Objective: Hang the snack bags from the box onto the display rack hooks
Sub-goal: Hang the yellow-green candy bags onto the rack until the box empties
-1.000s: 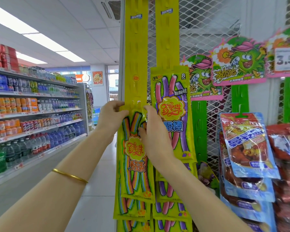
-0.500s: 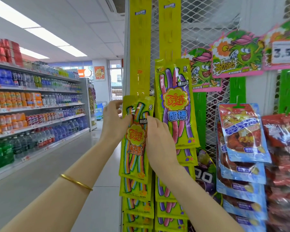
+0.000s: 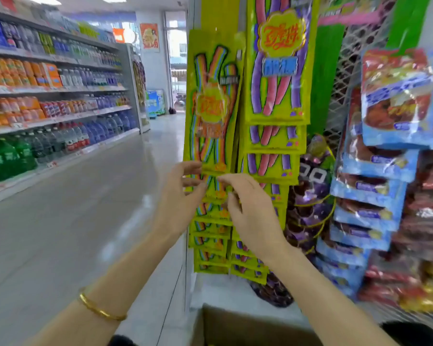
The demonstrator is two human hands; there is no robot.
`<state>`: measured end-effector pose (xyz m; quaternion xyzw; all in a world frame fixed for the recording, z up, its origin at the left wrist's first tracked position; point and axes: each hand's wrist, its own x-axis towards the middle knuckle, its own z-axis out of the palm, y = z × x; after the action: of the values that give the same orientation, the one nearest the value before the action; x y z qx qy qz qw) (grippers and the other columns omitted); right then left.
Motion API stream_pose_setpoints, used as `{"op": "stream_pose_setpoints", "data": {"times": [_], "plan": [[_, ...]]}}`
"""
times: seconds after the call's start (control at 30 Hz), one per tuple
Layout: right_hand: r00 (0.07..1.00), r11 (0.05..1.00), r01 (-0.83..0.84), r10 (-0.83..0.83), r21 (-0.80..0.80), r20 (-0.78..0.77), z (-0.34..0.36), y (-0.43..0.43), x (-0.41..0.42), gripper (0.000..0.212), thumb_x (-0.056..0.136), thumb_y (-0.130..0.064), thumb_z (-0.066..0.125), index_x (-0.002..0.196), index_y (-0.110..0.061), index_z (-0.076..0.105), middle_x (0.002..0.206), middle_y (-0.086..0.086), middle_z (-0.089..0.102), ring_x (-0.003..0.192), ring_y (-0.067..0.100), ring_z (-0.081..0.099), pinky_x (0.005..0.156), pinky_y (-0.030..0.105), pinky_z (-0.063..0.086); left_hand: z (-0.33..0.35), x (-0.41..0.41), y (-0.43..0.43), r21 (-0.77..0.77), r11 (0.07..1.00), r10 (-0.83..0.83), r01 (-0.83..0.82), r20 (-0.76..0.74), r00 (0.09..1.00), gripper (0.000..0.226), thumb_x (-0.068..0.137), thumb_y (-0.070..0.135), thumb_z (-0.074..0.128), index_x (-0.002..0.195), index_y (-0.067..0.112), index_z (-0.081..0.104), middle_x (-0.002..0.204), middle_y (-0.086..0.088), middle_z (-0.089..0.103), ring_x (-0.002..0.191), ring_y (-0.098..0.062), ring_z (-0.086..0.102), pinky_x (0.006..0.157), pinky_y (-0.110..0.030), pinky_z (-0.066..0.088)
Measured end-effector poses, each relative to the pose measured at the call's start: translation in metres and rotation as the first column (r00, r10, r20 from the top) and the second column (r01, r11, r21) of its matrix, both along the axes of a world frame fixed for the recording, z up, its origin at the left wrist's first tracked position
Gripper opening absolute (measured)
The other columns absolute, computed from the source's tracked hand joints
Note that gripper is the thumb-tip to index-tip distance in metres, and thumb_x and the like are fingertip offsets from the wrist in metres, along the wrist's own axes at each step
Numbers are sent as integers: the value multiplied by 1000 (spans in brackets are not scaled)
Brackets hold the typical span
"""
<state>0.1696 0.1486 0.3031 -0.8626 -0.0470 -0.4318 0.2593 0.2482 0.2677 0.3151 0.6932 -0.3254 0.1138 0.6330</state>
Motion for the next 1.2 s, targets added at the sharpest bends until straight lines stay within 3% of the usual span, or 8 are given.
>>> {"op": "stream_pose_setpoints", "data": {"times": [0.1,0.27,0.4,0.57,0.67,0.83,1.1,1.2], "plan": [[916,981,-31,103,189,-387,-106,-2,-13,33,88,5,47,116,-10,58,107,5,59,86,17,61,76,31,50,-96,-14,21,257,959,-59,120,-232,971,29,86,-5,57,103,19,57,102,5,58,75,-7,57,65,-19,52],[500,737,369,357,567,-789,-298,-6,-16,24,91,4,46,113,-1,54,94,16,56,56,20,57,39,26,49,-214,-4,39,544,780,-29,310,-463,886,26,86,1,59,104,19,56,112,-3,58,75,-9,56,66,-23,50],[278,530,677,458,510,-844,-393,4,-33,33,89,1,52,121,-3,48,99,14,52,79,25,60,66,43,53,-241,6,38,657,644,-29,393,-492,870,23,87,6,59,103,21,57,110,5,57,79,-3,57,70,-14,46],[12,571,776,411,268,-911,-455,24,-47,65,92,-20,59,142,0,24,143,16,38,128,27,41,98,30,38,-243,16,40,681,595,12,426,-538,843,21,87,17,60,103,30,59,110,14,56,86,-9,62,74,-22,49],[26,470,851,407,234,-913,-470,37,-44,43,93,-17,56,131,1,42,134,17,49,124,28,47,96,30,38,-244,21,40,638,630,55,443,-606,794,21,88,17,60,105,29,60,106,16,58,81,-12,64,65,-21,47],[100,363,898,381,248,-919,-481,41,-41,41,89,-16,63,123,2,47,129,16,53,118,30,50,95,35,41,-248,23,42,567,673,68,475,-686,724,19,87,16,61,102,28,61,103,13,61,87,-20,66,85,-37,53],[329,327,714,624,619,-709,-428,15,-41,11,88,-16,62,98,-12,63,107,8,65,91,15,61,78,24,45,-262,22,38,655,636,156,409,-628,763,21,88,19,61,108,24,56,113,5,58,74,-14,63,64,-20,47],[407,252,603,719,757,-563,-386,-9,-47,9,88,-16,60,97,-15,63,101,5,69,93,17,64,84,31,47,-274,14,30,727,577,225,371,-579,784,49,85,26,65,129,16,46,126,1,51,94,-22,62,85,-31,48]]}}
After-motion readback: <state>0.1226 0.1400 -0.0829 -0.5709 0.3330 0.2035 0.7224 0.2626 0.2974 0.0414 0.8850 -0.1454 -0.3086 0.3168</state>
